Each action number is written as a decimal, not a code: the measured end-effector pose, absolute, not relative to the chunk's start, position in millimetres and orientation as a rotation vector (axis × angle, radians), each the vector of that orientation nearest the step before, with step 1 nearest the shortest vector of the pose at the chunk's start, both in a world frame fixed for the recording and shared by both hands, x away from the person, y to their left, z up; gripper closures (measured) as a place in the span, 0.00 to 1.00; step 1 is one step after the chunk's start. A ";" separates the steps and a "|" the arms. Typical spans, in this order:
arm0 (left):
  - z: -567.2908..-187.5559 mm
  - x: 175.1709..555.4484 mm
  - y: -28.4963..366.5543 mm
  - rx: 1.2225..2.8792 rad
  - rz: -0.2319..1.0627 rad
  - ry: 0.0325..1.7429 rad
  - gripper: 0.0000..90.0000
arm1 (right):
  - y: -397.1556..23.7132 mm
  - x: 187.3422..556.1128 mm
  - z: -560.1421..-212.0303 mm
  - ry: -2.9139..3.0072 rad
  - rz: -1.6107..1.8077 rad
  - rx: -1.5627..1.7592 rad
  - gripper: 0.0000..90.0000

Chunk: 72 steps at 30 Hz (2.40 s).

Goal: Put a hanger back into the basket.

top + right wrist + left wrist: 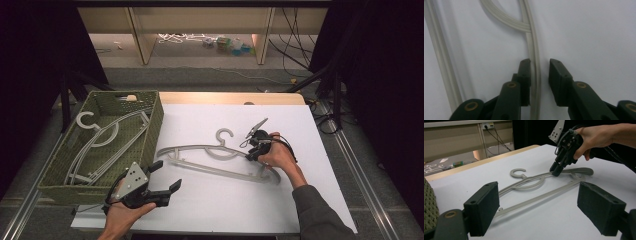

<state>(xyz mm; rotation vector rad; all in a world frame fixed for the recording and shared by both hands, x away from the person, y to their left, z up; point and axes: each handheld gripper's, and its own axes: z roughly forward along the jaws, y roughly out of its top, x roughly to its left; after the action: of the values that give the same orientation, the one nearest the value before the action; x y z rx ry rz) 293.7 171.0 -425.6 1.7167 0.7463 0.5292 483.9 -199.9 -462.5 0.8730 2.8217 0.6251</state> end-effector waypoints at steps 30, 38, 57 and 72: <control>-427.7 296.5 170.4 1.724 0.513 0.746 0.20 | -186.5 474.6 -441.6 2.792 0.528 0.602 0.92; -425.0 299.4 168.3 1.721 0.505 0.760 0.20 | -189.9 453.9 -404.5 2.693 0.566 0.456 0.92; -403.9 360.6 130.4 1.875 0.381 0.774 0.23 | -190.6 414.1 -367.6 2.618 0.615 0.251 0.92; -391.3 380.5 109.7 1.955 0.335 0.708 0.30 | -183.3 382.4 -353.0 2.610 0.637 0.164 0.92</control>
<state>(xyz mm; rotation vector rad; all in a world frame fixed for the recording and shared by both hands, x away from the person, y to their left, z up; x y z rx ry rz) 380.5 109.7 -391.3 1.9550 0.7078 0.3351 382.4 -183.3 -353.0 0.1638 2.6097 0.6375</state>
